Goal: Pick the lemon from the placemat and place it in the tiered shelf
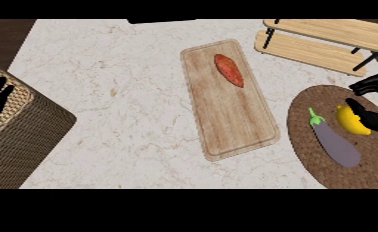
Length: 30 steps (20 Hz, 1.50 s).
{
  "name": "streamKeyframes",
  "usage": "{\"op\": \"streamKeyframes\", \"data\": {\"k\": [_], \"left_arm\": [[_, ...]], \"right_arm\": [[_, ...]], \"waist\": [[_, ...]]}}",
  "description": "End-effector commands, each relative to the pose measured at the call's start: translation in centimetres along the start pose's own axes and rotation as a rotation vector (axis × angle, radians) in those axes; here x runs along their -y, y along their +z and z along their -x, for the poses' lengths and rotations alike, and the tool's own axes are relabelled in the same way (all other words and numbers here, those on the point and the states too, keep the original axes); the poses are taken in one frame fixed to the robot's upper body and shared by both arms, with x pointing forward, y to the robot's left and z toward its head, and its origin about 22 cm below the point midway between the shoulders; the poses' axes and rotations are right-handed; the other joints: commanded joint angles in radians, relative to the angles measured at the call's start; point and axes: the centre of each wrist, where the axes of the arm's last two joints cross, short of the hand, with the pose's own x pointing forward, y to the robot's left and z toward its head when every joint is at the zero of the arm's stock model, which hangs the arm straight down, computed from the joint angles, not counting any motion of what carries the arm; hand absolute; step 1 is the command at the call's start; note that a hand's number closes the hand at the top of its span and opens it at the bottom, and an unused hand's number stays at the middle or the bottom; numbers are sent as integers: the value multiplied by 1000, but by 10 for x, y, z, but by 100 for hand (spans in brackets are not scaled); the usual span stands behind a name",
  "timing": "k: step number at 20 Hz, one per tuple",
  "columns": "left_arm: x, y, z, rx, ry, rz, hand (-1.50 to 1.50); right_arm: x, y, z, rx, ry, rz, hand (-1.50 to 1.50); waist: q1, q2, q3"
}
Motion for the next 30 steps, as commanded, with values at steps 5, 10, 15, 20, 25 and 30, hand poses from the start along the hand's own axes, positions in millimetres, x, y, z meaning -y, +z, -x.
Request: {"op": "streamKeyframes", "data": {"k": [5, 10, 15, 20, 25, 30], "left_arm": [[40, 25, 51, -354, 188, 147, 0], [46, 33, 54, -376, 214, 161, 0], [56, 28, 51, -385, 205, 186, 0], [58, 28, 53, -404, 193, 197, 0], [69, 24, 52, -421, 194, 204, 0], [76, 26, 53, -423, 191, 224, 0]], "right_arm": [[70, 8, 0, 59, 62, -186, -150], [103, 12, -13, 60, 92, -370, -150], [124, 10, -33, 21, 183, -518, -150], [143, 7, -50, -47, 308, -476, -150], [132, 0, -49, -90, 378, -440, -150], [111, -4, -36, -191, 477, -431, -150]], "waist": [[0, 37, -39], [11, 29, -44], [12, 28, -46], [34, 20, -48], [30, 19, -48], [38, 17, -49]]}}
